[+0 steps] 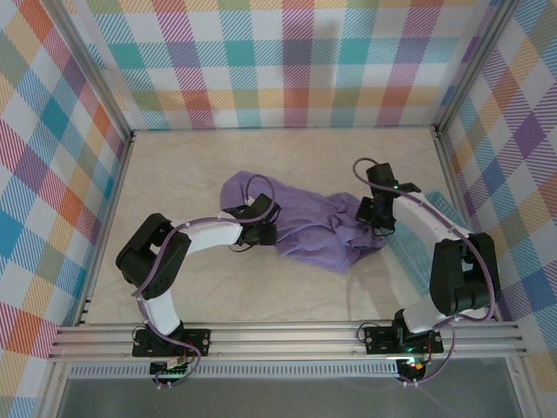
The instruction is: Fold the inside-out t-shirt
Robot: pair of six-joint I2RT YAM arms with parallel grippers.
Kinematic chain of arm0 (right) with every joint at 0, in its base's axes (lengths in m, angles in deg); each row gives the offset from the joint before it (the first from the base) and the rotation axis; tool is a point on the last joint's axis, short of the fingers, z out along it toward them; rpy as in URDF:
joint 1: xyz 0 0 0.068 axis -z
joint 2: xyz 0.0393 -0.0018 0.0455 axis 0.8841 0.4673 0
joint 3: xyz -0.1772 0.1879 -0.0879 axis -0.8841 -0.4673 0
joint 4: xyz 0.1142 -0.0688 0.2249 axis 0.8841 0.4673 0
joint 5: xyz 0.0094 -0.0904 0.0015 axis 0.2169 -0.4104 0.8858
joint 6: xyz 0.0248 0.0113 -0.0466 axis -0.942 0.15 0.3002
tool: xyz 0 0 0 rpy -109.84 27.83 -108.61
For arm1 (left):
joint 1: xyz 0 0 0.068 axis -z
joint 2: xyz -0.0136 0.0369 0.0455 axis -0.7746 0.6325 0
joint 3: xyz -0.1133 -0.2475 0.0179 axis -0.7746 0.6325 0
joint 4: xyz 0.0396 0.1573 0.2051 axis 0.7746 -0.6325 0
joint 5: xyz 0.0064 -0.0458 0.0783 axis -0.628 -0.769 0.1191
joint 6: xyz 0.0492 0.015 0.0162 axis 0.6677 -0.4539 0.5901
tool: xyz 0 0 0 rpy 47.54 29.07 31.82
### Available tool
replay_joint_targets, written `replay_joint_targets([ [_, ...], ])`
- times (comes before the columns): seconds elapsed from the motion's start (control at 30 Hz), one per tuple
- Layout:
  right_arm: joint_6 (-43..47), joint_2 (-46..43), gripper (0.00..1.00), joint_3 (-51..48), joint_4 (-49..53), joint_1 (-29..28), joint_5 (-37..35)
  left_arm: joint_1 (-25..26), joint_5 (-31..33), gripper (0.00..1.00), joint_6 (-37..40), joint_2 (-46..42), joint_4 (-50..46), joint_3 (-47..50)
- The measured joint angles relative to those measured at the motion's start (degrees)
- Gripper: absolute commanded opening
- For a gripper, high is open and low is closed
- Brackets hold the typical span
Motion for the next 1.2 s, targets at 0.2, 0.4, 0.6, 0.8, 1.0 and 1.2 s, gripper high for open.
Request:
replay_joint_targets([
  [0.2,-0.59,0.02,0.00,0.24,-0.17,5.57,-2.67,0.00,0.57,0.53,-0.02,0.00,-0.07,0.15],
  [0.4,-0.33,-0.33,0.00,3.23,0.00,5.51,-3.26,-0.02,1.95,0.48,-0.02,-0.07,-0.72,0.17],
  [0.6,2.10,-5.31,0.00,3.80,0.52,3.69,-2.95,-0.39,3.78,0.27,0.66,-1.33,-1.64,0.17],
  [0.8,4.79,-7.69,0.00,8.76,1.99,-2.12,-0.28,-4.79,5.11,0.18,0.66,-5.70,-3.58,2.27],
  [1.0,9.90,-6.38,0.00,18.88,3.61,-10.45,1.38,-6.27,6.16,0.30,0.70,-18.43,-6.03,7.54],
  [1.2,17.31,-0.66,0.08,30.14,3.69,-22.73,1.31,-2.47,2.82,0.55,1.49,-35.71,-5.62,9.03],
])
